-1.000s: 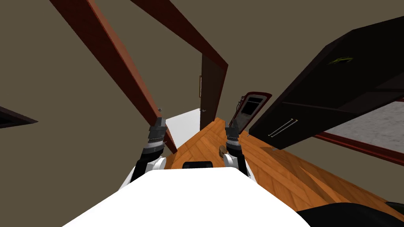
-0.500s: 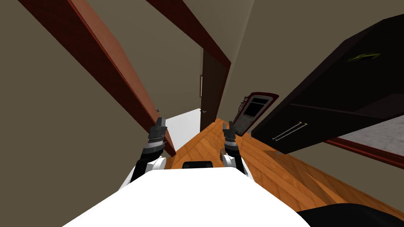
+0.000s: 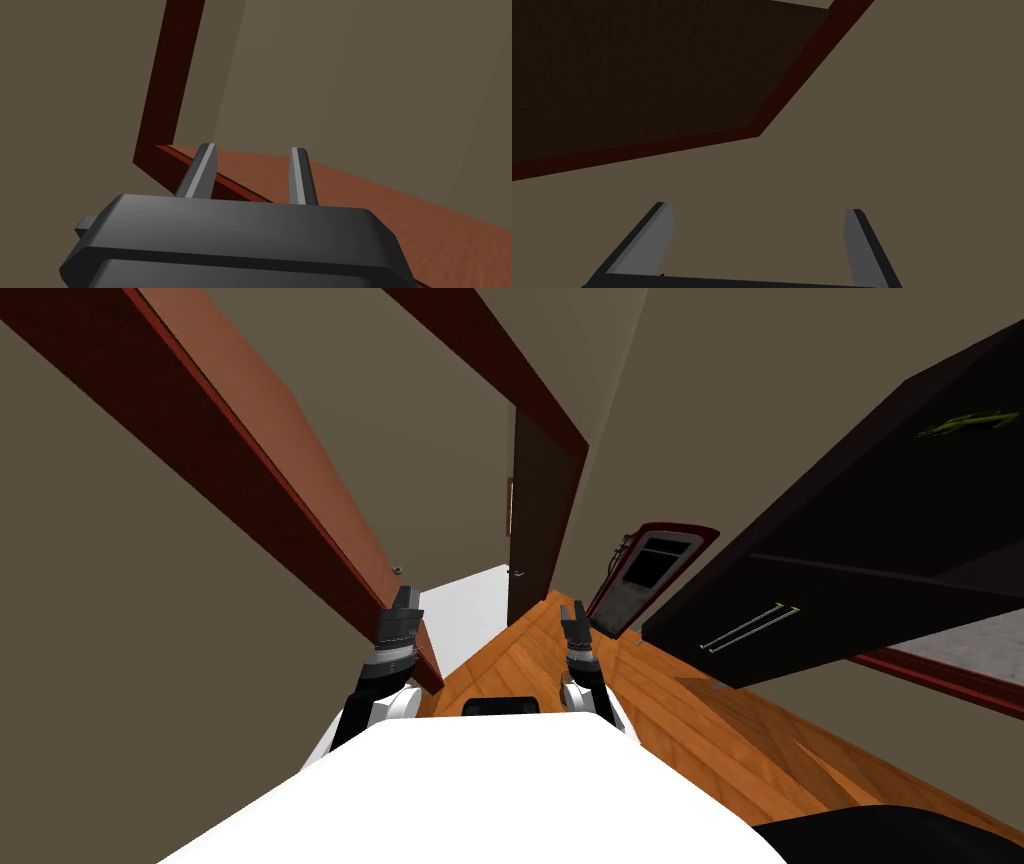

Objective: Push the door open

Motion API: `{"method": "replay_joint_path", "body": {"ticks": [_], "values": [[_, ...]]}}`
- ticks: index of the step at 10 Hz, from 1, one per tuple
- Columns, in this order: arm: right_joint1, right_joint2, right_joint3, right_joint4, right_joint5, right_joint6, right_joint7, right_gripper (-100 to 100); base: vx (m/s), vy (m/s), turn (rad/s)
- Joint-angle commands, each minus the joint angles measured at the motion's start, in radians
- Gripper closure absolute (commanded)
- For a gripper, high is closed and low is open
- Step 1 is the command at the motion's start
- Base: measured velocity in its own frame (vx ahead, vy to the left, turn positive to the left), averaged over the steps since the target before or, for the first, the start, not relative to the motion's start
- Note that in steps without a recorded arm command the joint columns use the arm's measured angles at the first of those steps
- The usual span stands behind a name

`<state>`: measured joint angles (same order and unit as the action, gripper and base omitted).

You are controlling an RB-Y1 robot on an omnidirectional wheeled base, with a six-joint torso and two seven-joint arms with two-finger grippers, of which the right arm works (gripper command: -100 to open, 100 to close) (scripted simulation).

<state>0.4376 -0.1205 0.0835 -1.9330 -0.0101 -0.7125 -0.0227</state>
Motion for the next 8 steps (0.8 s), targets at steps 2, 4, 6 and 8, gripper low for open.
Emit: {"method": "replay_joint_path", "body": {"ticks": [2, 4, 6, 8], "values": [[-0.014, -0.019, 0.003, 0.059, 0.019, -0.034, -0.025, -100, 0.134, 0.006, 0.013], [-0.024, -0.035, 0.007, 0.109, 0.036, -0.063, -0.044, -100, 0.130, 0.009, 0.012], [-0.035, -0.051, 0.012, 0.163, 0.054, -0.094, -0.065, -100, 0.169, -0.009, 0.009], [-0.046, -0.067, 0.016, 0.216, 0.072, -0.126, -0.087, -100, 0.121, 0.019, 0.005]]}}
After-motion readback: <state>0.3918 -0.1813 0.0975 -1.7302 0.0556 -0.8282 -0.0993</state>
